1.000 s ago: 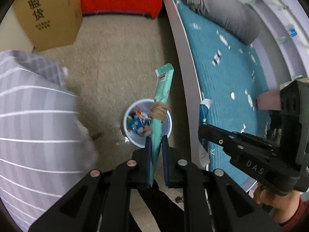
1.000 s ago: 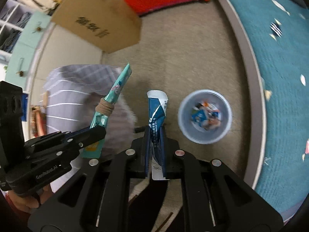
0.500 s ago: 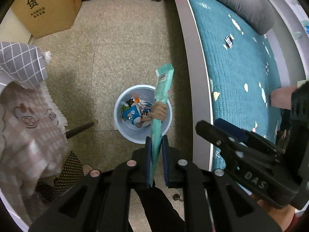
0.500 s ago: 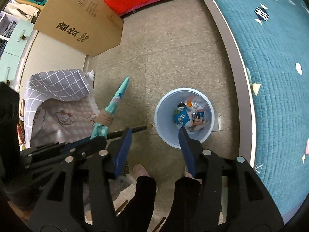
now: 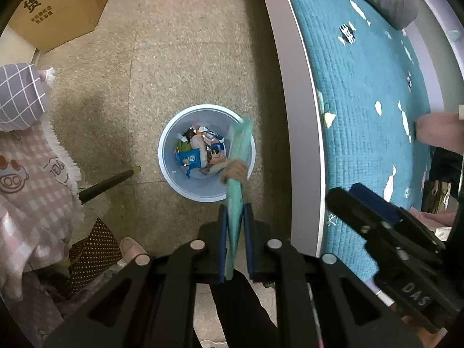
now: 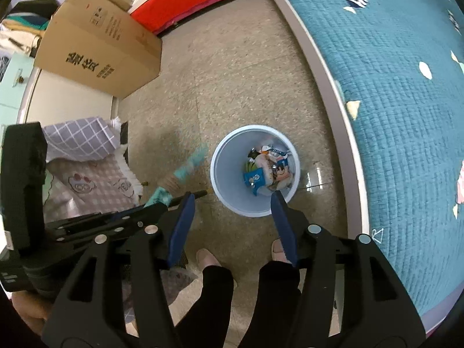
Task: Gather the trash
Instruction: 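Carry the tube and teal stick over the bucket and open both grippers, then move both grippers back over the checkered table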
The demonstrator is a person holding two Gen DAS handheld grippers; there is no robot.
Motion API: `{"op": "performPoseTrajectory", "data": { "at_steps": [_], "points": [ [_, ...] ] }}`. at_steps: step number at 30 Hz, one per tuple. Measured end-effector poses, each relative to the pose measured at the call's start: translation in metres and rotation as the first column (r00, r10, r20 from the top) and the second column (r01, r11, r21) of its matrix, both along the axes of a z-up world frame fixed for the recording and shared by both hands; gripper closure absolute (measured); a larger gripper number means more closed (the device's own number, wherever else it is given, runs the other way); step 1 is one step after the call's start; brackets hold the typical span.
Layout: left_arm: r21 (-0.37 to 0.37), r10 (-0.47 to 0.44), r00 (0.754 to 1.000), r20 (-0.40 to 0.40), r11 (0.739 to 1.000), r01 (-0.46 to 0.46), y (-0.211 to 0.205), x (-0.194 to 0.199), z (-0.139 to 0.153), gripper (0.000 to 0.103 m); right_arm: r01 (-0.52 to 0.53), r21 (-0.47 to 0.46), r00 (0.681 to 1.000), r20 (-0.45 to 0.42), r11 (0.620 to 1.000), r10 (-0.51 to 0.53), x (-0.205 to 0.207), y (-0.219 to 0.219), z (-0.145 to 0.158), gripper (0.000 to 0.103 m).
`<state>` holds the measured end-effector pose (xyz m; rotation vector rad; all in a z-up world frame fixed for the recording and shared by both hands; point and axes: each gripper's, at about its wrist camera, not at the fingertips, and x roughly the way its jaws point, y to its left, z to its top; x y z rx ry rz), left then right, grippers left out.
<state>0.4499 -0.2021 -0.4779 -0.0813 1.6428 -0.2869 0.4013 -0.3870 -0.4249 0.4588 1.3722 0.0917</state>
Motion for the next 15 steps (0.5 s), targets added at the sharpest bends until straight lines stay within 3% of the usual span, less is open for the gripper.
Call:
{"op": "performPoseTrajectory", "data": {
  "at_steps": [11, 13, 14, 15],
  "points": [
    [0.002, -0.020, 1.000, 0.008, 1.000, 0.020, -0.017, 0.016, -0.003, 0.091, 0.072, 0.030, 0.997, 0.031, 0.997, -0.073, -0.003, -0.019, 0.009, 0.048],
    [-0.001, -0.003, 1.000, -0.001, 1.000, 0.003, -0.016, 0.018, -0.003, 0.077, 0.072, 0.032, 0.997, 0.032, 0.997, -0.073, -0.003, -0.019, 0.011, 0.048],
    [-0.008, 0.012, 1.000, 0.000, 1.000, -0.012, -0.016, 0.019, -0.001, 0.050, 0.071, 0.029, 0.997, 0.033, 0.997, -0.072, -0.003, -0.019, 0.012, 0.048],
    [-0.005, 0.016, 1.000, 0.010, 1.000, -0.016, -0.015, 0.019, 0.002, 0.040, 0.073, 0.030, 0.997, 0.034, 0.997, -0.074, -0.003, -0.019, 0.013, 0.048]
  ]
}}
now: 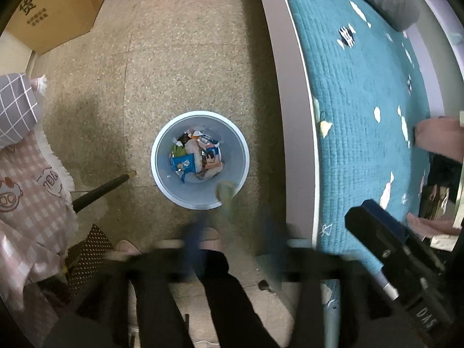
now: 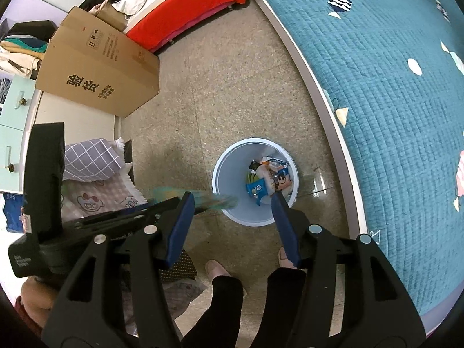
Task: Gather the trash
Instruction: 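Move both grippers back over the checkered table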
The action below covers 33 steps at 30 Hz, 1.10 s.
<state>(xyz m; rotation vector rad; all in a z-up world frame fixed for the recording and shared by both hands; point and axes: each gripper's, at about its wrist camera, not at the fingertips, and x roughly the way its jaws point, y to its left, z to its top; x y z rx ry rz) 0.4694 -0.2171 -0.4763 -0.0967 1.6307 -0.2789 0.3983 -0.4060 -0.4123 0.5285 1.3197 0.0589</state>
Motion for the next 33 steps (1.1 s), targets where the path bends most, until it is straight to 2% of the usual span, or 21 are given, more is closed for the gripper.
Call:
{"op": "performPoseTrajectory", "data": {
  "at_steps": [8, 14, 17, 21, 25, 29, 33],
  "points": [
    [0.002, 0.023, 0.999, 0.045, 1.000, -0.023, 0.012, -0.002, 0.030, 0.040, -0.006, -0.008, 1.000, 0.014, 1.000, 0.006, 0.000, 0.011, 0.020, 0.048],
    [-0.003, 0.078, 0.990, 0.118, 0.997, -0.078, 0.042, -0.005, 0.077, 0.040, -0.047, -0.009, 0.997, 0.056, 0.999, 0.048, 0.007, 0.041, 0.055, 0.048],
    [-0.002, 0.100, 0.978, 0.182, 0.995, -0.101, 0.070, -0.007, 0.110, 0.040, -0.081, -0.011, 0.993, 0.090, 0.997, 0.081, 0.012, 0.065, 0.078, 0.048],
    [0.016, 0.151, 0.946, 0.285, 0.987, -0.162, 0.127, -0.014, 0.159, 0.039, -0.151, -0.016, 0.977, 0.147, 0.988, 0.151, 0.021, 0.112, 0.110, 0.048],
    [0.033, 0.224, 0.906, 0.360, 0.967, -0.252, 0.196, -0.026, 0.195, 0.039, -0.248, -0.004, 0.948, 0.205, 0.969, 0.243, 0.032, 0.182, 0.139, 0.048],
    [0.023, 0.329, 0.854, 0.402, 0.929, -0.369, 0.282, -0.040, 0.222, 0.039, -0.348, 0.006, 0.909, 0.248, 0.937, 0.336, 0.039, 0.258, 0.157, 0.048],
    [0.029, 0.400, 0.810, 0.428, 0.890, -0.455, 0.362, -0.055, 0.235, 0.039, -0.429, 0.022, 0.874, 0.263, 0.903, 0.409, 0.046, 0.334, 0.161, 0.048]
  ]
}}
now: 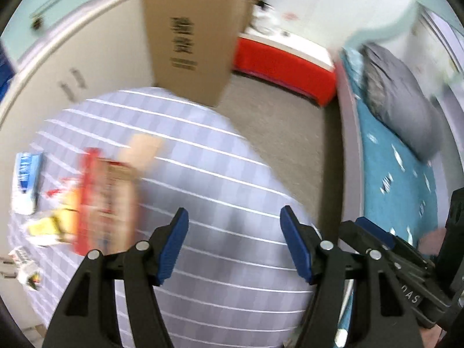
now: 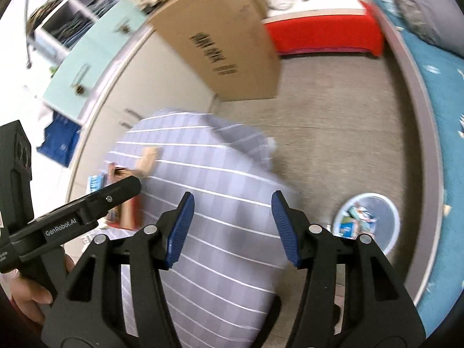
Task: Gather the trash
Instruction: 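Move both grippers back over the checkered table, then grasp the beige paper with the right gripper while the left grasps the red bread bag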
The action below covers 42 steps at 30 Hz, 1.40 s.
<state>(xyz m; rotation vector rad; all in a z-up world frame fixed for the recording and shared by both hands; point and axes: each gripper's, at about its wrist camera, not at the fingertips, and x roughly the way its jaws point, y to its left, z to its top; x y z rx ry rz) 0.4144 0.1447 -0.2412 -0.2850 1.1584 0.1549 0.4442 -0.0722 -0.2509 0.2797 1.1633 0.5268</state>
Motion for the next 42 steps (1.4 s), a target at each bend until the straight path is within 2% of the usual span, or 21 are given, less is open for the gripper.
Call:
{"op": "performPoseTrajectory", "data": {
  "at_steps": [5, 9, 12, 18, 23, 27, 28, 30, 32, 36, 42],
  "points": [
    [-0.002, 0.124, 0.992, -0.010, 0.992, -0.124, 0.103, -0.007, 0.003, 0.038, -0.065, 0.009, 0.998, -0.009, 0.998, 0.065, 0.007, 0.088, -0.005, 0.048],
    [-0.055, 0.146, 0.988, -0.044, 0.987, -0.148, 0.154, -0.004, -0.004, 0.038, -0.077, -0.008, 0.997, -0.029, 0.997, 0.076, 0.013, 0.137, -0.015, 0.048],
    [-0.042, 0.148, 0.987, -0.056, 0.988, -0.151, 0.176, -0.001, -0.011, 0.038, -0.061, -0.009, 0.996, -0.058, 0.998, 0.061, 0.021, 0.159, -0.024, 0.048],
    [-0.076, 0.188, 0.979, -0.084, 0.978, -0.194, 0.210, -0.003, -0.030, 0.038, -0.066, -0.044, 0.995, -0.072, 0.997, 0.063, 0.037, 0.199, -0.035, 0.048],
    [-0.085, 0.187, 0.978, -0.097, 0.977, -0.196, 0.222, 0.006, -0.038, 0.038, -0.067, -0.093, 0.994, -0.094, 0.993, 0.058, 0.052, 0.228, -0.050, 0.048],
    [-0.125, 0.171, 0.981, -0.096, 0.975, -0.183, 0.227, 0.011, -0.043, 0.038, -0.094, -0.134, 0.991, -0.107, 0.987, 0.080, 0.058, 0.243, -0.065, 0.050],
    [-0.141, 0.162, 0.982, -0.097, 0.974, -0.175, 0.227, 0.011, -0.045, 0.038, -0.100, -0.139, 0.990, -0.114, 0.985, 0.085, 0.059, 0.245, -0.068, 0.064],
    [-0.174, 0.142, 0.985, -0.101, 0.972, -0.158, 0.225, 0.013, -0.049, 0.038, -0.109, -0.149, 0.991, -0.095, 0.983, 0.095, 0.058, 0.245, -0.069, 0.080],
    [-0.199, 0.109, 0.989, -0.100, 0.972, -0.127, 0.217, 0.016, -0.051, 0.038, -0.112, -0.108, 0.991, -0.090, 0.988, 0.103, 0.060, 0.240, -0.068, 0.088],
    [-0.257, 0.050, 0.995, -0.085, 0.964, -0.070, 0.198, 0.018, -0.052, 0.036, -0.054, -0.108, 0.999, -0.005, 0.993, 0.054, 0.065, 0.217, -0.049, 0.089],
    [-0.307, -0.045, 0.996, -0.073, 0.952, 0.021, 0.165, 0.017, -0.051, 0.033, -0.008, -0.109, 0.999, 0.043, 0.994, 0.013, 0.064, 0.175, -0.026, 0.089]
  ]
}}
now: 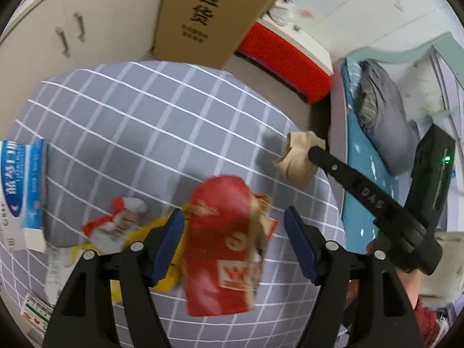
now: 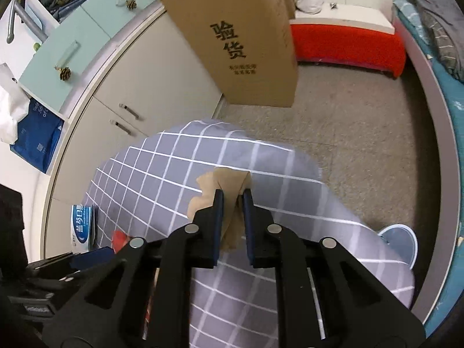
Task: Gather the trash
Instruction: 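Grasp the beige paper with the right gripper while the left grasps the red bread bag, then carry the bread bag and beige paper over the bucket and open both grippers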
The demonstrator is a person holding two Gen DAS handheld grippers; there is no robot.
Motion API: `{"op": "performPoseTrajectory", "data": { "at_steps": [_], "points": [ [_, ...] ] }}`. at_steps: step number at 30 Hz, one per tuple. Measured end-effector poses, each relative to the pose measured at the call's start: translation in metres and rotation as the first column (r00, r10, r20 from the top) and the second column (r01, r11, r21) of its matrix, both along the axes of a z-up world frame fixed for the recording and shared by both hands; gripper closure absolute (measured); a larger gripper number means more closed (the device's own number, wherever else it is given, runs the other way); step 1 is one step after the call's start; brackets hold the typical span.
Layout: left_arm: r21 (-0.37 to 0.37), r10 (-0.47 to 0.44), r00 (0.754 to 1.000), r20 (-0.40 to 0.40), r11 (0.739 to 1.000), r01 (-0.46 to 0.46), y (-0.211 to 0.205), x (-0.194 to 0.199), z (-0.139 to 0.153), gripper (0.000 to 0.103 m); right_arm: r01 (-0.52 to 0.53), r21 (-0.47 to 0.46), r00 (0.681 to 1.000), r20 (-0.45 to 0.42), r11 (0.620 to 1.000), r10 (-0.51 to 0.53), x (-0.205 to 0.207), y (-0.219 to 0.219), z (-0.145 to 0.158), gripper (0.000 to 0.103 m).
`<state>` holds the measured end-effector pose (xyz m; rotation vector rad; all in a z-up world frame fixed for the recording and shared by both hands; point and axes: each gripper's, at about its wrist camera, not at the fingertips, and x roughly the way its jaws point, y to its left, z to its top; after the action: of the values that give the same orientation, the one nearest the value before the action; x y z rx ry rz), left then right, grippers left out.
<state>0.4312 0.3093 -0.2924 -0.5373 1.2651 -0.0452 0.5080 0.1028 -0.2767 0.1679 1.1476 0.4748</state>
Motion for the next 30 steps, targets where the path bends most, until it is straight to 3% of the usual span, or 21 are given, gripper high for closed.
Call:
{"op": "performPoseTrajectory", "data": {
  "at_steps": [9, 12, 17, 23, 30],
  "points": [
    [0.101, -0.062, 0.997, -0.044, 0.993, 0.066, -0.019, 0.016, -0.014, 0.029, 0.016, 0.035, 0.998, -0.057, 0.999, -0.014, -0.029, -0.021, -0.008, 0.089],
    [0.133, -0.043, 0.997, -0.070, 0.990, 0.052, -0.016, 0.019, -0.020, 0.051, 0.005, 0.054, 0.998, -0.058, 0.999, -0.002, -0.034, -0.019, -0.006, 0.089],
    [0.153, 0.007, 0.999, -0.049, 0.988, 0.000, -0.011, 0.008, -0.014, 0.055, -0.011, 0.073, 0.999, -0.043, 0.997, 0.014, -0.041, -0.022, 0.002, 0.089],
    [0.182, 0.029, 0.999, 0.015, 0.983, -0.031, -0.023, -0.004, 0.019, 0.056, -0.007, 0.101, 1.000, -0.030, 0.995, 0.010, -0.048, -0.045, 0.010, 0.089],
    [0.192, -0.009, 0.997, 0.080, 0.981, -0.007, -0.083, -0.008, 0.059, 0.056, 0.015, 0.156, 1.000, -0.016, 0.988, -0.013, -0.059, -0.099, 0.021, 0.089]
  ]
}}
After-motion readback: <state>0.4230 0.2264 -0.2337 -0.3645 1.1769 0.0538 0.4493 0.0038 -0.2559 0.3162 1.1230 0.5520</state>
